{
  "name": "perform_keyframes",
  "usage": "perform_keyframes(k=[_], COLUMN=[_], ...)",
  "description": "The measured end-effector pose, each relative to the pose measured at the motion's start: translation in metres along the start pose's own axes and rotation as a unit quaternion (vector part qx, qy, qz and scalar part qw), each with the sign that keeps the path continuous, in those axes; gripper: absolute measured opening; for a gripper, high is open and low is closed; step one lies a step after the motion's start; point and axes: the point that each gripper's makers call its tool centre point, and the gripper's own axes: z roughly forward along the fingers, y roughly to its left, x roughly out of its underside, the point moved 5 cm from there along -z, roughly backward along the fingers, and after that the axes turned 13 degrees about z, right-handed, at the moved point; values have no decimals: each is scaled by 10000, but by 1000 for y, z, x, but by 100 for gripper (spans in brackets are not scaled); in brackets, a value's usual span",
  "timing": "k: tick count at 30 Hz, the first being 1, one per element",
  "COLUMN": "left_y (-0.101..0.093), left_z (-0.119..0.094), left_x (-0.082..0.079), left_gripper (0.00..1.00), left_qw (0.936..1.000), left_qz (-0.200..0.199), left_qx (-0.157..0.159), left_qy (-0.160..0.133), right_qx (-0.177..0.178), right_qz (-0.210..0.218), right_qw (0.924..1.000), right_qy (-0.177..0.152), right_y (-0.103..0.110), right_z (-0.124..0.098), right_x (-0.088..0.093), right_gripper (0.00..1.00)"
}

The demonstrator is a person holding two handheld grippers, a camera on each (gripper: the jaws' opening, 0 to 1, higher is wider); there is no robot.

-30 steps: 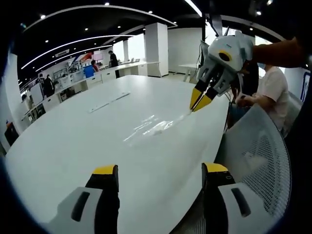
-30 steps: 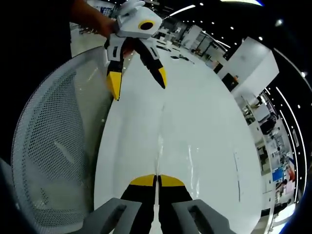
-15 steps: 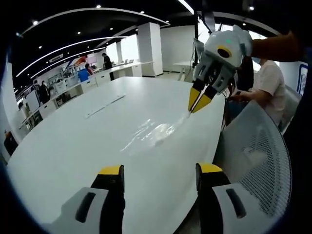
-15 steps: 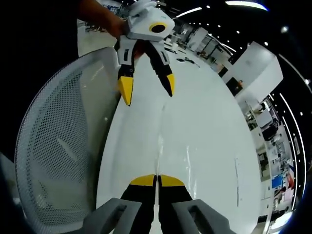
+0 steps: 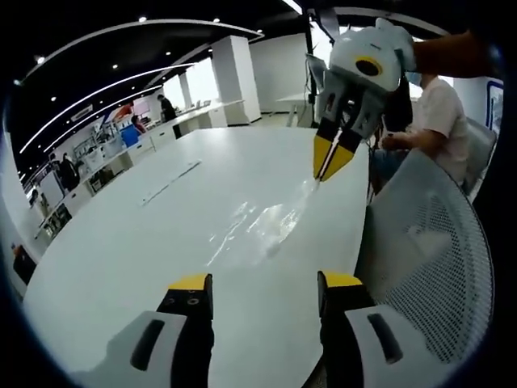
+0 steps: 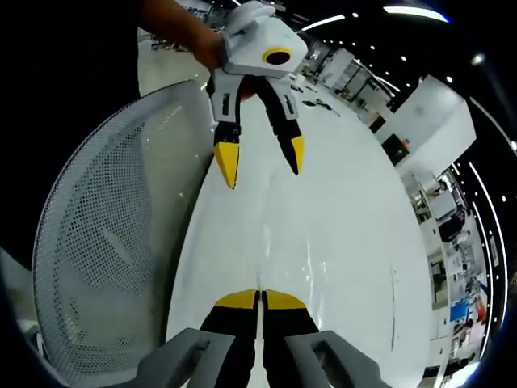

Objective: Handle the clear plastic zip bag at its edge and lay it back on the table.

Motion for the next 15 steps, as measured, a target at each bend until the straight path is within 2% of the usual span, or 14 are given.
perform_keyframes(k=[8,15], left_y=[-1,-3], left_z=[3,4], left_x=[-7,-10], left_gripper=[40,24], left_qw=[9994,9986], left_qz=[337,488], left_qx=[64,199], left_qy=[-19,-1], right_qx=[-74,-131], right_qz=[-67,-87], right_qw=[9999,9998], right_qy=[44,74], right_y=[1,0], right_z=[-2,-2], right_x=[-1,-3], right_gripper=[0,0])
